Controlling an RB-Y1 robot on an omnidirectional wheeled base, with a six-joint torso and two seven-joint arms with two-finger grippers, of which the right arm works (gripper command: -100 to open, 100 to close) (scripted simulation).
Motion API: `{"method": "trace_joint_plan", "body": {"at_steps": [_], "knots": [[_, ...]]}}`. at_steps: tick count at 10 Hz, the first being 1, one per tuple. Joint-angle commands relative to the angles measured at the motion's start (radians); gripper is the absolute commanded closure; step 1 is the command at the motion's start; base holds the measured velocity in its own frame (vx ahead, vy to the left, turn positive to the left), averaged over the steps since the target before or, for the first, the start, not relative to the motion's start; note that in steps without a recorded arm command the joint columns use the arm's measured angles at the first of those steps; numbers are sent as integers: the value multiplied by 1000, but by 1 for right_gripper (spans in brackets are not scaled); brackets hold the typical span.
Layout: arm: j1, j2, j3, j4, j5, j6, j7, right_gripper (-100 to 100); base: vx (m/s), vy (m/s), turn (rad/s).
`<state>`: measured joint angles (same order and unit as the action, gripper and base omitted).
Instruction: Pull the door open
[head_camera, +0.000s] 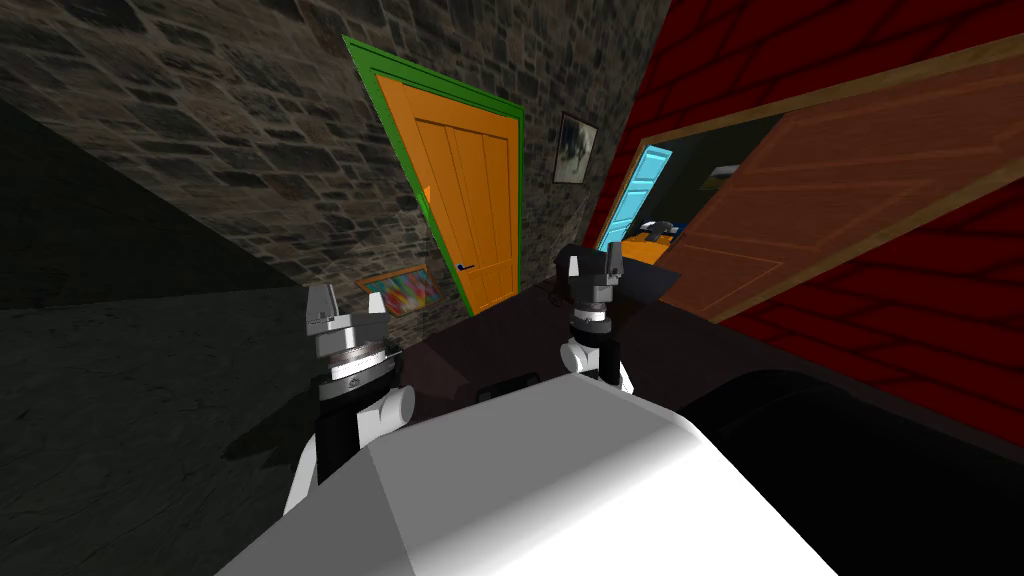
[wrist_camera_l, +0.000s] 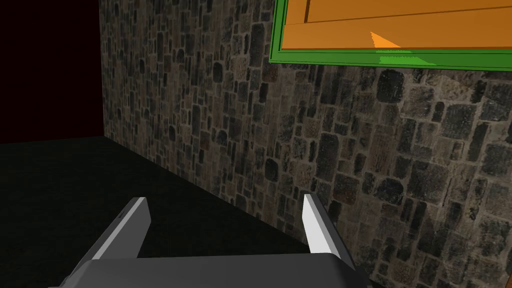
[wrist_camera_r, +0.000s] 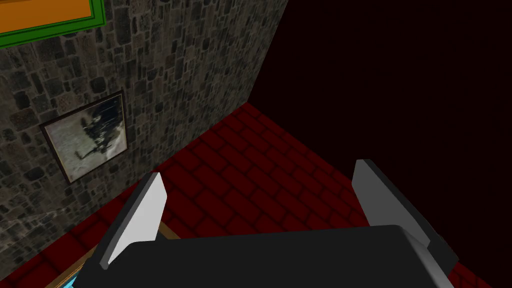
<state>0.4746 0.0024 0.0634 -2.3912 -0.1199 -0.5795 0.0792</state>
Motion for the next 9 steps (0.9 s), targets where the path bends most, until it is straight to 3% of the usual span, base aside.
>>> {"method": "trace_joint_plan", "body": {"at_steps": [1,9], "knots": [[-12,-8,-5,35,0,-5,-2,-100,42,17,72],[-71,-37,-28,200,2,-27,-12,-100,73,28,70]]}}
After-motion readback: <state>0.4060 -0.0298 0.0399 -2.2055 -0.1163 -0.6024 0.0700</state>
